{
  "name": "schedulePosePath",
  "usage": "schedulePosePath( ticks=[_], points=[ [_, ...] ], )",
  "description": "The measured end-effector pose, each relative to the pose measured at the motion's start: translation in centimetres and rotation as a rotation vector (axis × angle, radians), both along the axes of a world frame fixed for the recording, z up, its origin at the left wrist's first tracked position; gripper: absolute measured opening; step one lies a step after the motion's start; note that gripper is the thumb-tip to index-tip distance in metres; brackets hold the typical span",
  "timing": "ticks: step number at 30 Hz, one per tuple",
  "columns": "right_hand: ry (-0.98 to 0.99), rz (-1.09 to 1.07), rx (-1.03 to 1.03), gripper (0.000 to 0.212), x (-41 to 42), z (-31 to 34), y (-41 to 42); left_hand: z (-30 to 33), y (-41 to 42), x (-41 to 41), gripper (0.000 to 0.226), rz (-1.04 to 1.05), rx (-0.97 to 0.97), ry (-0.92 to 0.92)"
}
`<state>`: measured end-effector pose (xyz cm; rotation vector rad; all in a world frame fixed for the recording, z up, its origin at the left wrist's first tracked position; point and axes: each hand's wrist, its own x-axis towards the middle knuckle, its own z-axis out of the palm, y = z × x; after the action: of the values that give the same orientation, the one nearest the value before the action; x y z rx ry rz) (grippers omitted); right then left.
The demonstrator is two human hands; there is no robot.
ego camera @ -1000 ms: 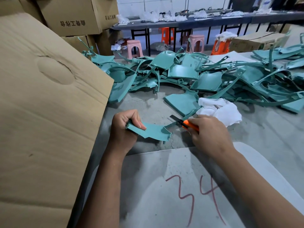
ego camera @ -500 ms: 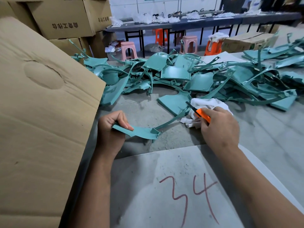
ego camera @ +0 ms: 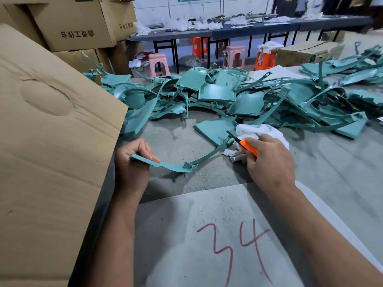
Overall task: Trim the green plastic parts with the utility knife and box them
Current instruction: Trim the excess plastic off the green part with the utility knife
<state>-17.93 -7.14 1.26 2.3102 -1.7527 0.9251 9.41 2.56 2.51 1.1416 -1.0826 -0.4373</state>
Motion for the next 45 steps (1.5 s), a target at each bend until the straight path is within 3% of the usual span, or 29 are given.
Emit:
schedulePosePath(
  ticks=[7,13,15,18,22,25,28,31,38,41,43,45],
  points=[
    [0.059,0.122,0.078,0.025,1.5,-0.2,1.3,0.0,-0.1,-0.8,0.054,0.02,0.012,-0.007],
    [-0.073,0.469,0.178,0.022,2.6,0.5,2.9,-0.4,-0.5,-0.9,0.035,0.187,0.084,0.054],
    [-0.135,0.379,0.113,0.017,2.6,0.2,2.4,-0.6,-0.8,-0.7,0.026,0.241,0.136,0.143],
    [-0.028,0.151,0.102,0.019,2.4,-0.1,1.7,-0.8,-1.2,-0.7,0.035,0.342,0.186,0.28],
    [0.008,0.394,0.163,0.022,2.8,0.1,2.4,-0.8,-1.5,-0.7,0.04,0.554,0.255,0.421],
    [-0.014,0.539,0.222,0.019,3.0,0.3,2.6,-0.8,-1.7,-0.3,0.045,0.571,0.286,0.466],
    [-0.115,0.364,0.17,0.014,3.0,-0.1,2.1,-0.5,-1.5,-0.3,0.05,0.572,0.312,0.462],
    [0.005,0.114,0.084,0.018,3.3,-0.1,1.7,-0.4,-1.6,-0.6,0.046,0.589,0.305,0.461],
    [-0.01,0.489,0.157,0.03,4.2,0.2,3.9,-0.1,-1.9,-1.7,0.037,0.683,0.264,0.475],
    [-0.083,0.357,0.106,0.018,3.6,0.1,2.9,0.0,-1.8,-1.7,0.038,0.689,0.275,0.474],
    [-0.017,0.237,0.086,0.015,3.9,0.1,2.7,0.1,-1.7,-2.0,0.037,0.691,0.272,0.467],
    [0.04,0.293,0.106,0.016,4.6,0.1,3.0,0.2,-1.7,-2.3,0.035,0.697,0.255,0.469]
  ],
)
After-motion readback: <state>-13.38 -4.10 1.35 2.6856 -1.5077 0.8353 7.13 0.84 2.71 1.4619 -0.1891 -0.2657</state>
